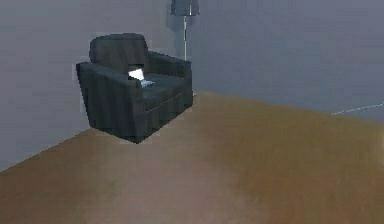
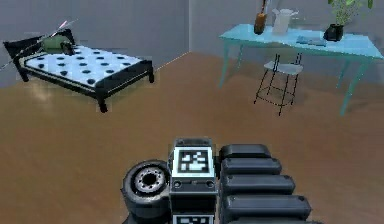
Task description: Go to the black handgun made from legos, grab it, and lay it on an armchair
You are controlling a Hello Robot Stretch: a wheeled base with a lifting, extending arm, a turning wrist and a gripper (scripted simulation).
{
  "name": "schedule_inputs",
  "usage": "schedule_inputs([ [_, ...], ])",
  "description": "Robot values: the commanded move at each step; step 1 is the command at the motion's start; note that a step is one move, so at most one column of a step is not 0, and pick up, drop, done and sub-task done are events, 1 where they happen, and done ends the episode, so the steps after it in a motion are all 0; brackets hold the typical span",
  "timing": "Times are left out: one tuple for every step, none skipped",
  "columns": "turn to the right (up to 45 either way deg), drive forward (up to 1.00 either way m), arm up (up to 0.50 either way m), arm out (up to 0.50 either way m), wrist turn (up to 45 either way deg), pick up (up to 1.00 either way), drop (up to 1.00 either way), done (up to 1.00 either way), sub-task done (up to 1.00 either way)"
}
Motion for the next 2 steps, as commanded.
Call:
schedule_inputs([
  [0.0,1.0,0.0,0.0,0.0,0.0,0.0,0.0,0.0],
  [3.0,0.0,0.0,0.0,0.0,0.0,0.0,0.0,0.0],
])
